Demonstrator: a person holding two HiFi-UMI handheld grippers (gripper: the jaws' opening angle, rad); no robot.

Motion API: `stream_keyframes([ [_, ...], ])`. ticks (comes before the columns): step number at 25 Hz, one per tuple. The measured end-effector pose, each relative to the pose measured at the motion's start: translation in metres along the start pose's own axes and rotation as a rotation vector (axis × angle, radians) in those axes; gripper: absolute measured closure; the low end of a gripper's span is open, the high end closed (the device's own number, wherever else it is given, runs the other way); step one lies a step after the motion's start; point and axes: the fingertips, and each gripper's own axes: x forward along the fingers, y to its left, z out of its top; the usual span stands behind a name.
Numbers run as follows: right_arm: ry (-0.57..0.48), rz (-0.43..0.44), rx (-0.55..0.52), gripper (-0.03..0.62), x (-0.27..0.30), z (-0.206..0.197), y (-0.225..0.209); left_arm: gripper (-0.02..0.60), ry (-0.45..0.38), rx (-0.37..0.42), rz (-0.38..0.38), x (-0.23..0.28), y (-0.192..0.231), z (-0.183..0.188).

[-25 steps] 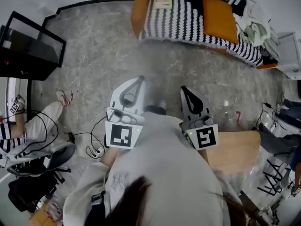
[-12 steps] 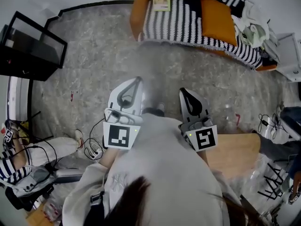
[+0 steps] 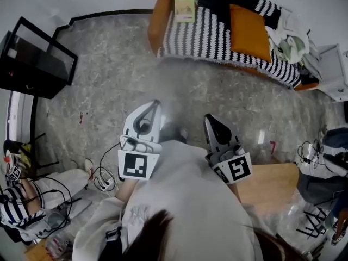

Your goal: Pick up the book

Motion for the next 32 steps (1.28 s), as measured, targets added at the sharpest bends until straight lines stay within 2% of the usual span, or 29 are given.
stream_keyframes([
  [4,-0.046,0.051,0.055,0.574,0.008,0.005,0.0,0.572,0.019,-0.011,0.001,0.009,0.009,-0.004],
  [7,-0.018,0.056,0.035,0.574,0.017,-0.004,-0.006,0.572,0.024,-0.018,0.001,0.021,0.02,-0.008],
  [12,-0.018,-0.014,0.024,0.574,0.051,0.007,-0.026,0.572,0.038,-0.033,-0.048,0.055,0.039,-0.013],
  [16,0.064,-0.04,0.012,0.574,0.078,0.005,-0.05,0.572,0.011,-0.049,-0.105,0.089,0.055,-0.002],
  [19,0.011,-0.088,-0.014,0.574,0.103,0.023,-0.063,0.572,0.003,-0.044,-0.135,0.11,0.068,0.003],
  [27,0.016,-0.163,-0.003,0.574,0.143,0.021,-0.09,0.572,-0.018,-0.044,-0.156,0.149,0.099,0.005],
  [32,0.038,-0.177,0.01,0.574,0.159,0.016,-0.094,0.572,0.007,-0.044,-0.159,0.156,0.114,-0.002],
])
